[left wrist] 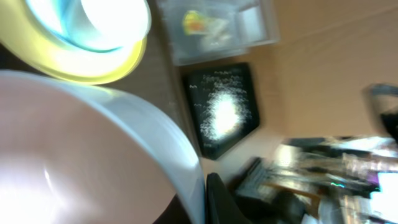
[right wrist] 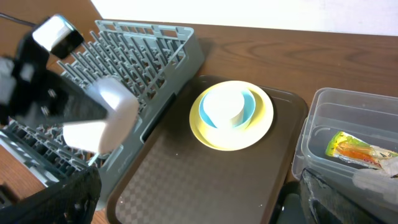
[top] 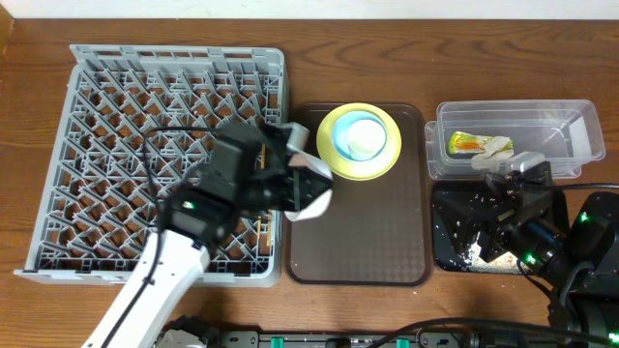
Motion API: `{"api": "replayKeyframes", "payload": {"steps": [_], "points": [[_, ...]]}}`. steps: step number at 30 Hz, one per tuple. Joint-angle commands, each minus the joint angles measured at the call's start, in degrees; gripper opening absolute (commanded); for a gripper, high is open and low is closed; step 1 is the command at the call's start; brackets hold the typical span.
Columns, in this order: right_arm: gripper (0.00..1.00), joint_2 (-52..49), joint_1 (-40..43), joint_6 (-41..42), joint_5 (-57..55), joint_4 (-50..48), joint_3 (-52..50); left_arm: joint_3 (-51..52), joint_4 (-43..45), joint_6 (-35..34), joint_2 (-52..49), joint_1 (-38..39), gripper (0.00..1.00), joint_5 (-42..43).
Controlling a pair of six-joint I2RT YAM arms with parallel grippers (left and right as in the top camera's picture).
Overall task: Sort waste into correct bins and load items into the dishwasher
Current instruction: 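Carry the white bowl left over the grey dish rack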
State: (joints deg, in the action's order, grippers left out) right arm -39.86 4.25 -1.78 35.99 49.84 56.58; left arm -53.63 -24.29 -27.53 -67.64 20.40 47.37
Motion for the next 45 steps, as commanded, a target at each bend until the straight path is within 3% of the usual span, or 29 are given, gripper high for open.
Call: {"api": "replayKeyframes", "payload": {"steps": [1, 5, 19, 24, 31, 38, 45], "points": [[0.99, 0.2, -0.6, -0.7, -0.2, -0.1, 0.6, -1.2, -0.2, 4.3, -2.1, -7.9, 0.08, 25.0], [0.99, 0.2, -0.6, -0.7, -0.2, -0.1, 0.6, -1.2, -0.6, 6.3, -5.9, -15.6, 0.08, 42.8], [0.99, 0.2, -0.6, -0.7, -0.2, -0.1, 0.6, 2.3, -6.3, 6.6, -9.4, -25.8, 0.08, 42.8], [0.99, 0.2, -0.6, -0.7, -0.2, -0.1, 0.6, 2.7, -10.6, 12.5, -9.4, -27.5, 0.08, 42.8], [0.99, 0.2, -0.6, -0.7, -0.2, 0.1, 0.6, 4.9, -24.7, 26.6, -9.4, -29.2, 0.08, 42.8], [0.99, 0.2, -0.6, -0.7, -0.2, 0.1, 0.6, 7.7, -24.7, 26.9, -9.4, -35.2, 0.08, 38.6], [0.99, 0.2, -0.6, -0.7, -0.2, 0.1, 0.6, 11.9, -24.7, 26.9, -9.4, -36.4, 0.08, 34.5]]}}
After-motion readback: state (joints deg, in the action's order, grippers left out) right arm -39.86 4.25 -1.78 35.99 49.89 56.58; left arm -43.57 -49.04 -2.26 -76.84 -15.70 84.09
